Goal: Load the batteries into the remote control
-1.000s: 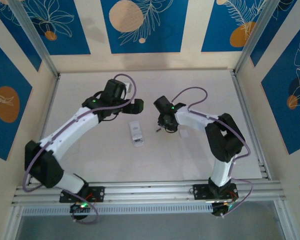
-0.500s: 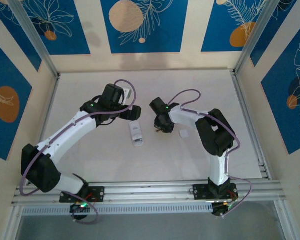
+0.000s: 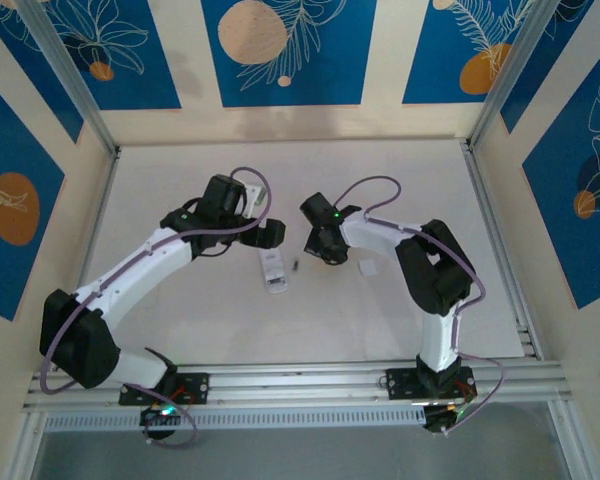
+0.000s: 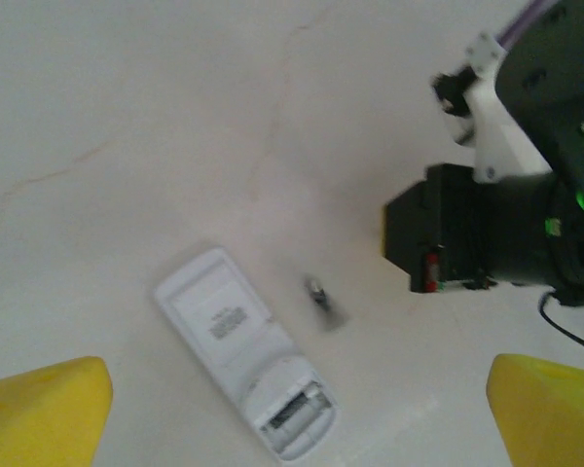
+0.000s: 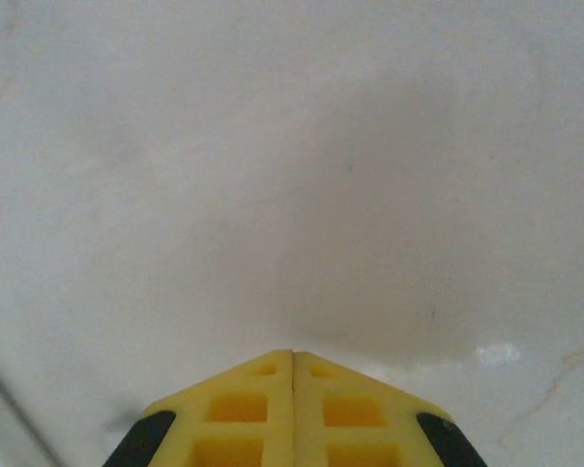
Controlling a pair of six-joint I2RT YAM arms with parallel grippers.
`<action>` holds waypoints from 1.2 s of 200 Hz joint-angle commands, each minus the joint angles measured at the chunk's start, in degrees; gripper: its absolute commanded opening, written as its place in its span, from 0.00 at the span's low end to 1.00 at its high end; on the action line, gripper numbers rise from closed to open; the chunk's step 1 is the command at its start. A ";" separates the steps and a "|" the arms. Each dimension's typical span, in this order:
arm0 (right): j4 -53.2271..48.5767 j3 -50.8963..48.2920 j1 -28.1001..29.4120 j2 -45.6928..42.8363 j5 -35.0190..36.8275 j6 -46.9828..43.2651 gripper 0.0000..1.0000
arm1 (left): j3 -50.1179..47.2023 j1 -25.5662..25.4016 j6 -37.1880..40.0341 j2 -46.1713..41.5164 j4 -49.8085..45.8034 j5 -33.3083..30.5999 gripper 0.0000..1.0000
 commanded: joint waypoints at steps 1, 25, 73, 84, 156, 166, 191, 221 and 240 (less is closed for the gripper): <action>3.35 -2.13 0.16 -8.27 -3.06 -5.28 0.00 | -2.91 0.39 -2.23 -3.24 7.74 13.60 0.93; 5.02 -4.30 0.40 -16.32 -2.19 -9.14 0.01 | -4.19 0.37 -7.11 -3.30 12.32 16.29 0.91; 2.33 -4.33 0.00 -15.69 -3.88 -16.58 0.15 | -1.15 0.39 -5.93 -1.46 7.33 8.80 0.89; 1.14 -3.72 0.29 -14.11 -4.71 -18.46 0.18 | -1.72 0.42 -5.67 -2.59 6.83 6.87 0.89; -10.90 -13.69 14.76 -21.01 -3.08 24.41 0.67 | -5.29 0.63 -2.69 -10.09 2.64 0.24 0.98; -11.20 -15.27 16.62 -21.69 -2.28 31.09 0.76 | -5.06 0.67 -2.54 -10.15 2.26 0.50 0.99; -7.86 -18.62 19.45 -20.06 -4.27 39.71 0.74 | -4.84 0.65 -1.46 -11.00 1.65 1.47 1.00; -9.53 -15.81 20.31 -15.34 -1.94 41.79 0.64 | -4.95 0.77 0.29 -11.78 1.17 0.47 1.00; -8.80 -15.61 20.38 -12.65 -2.43 42.95 0.54 | -5.36 0.76 0.43 -11.94 1.29 0.48 1.00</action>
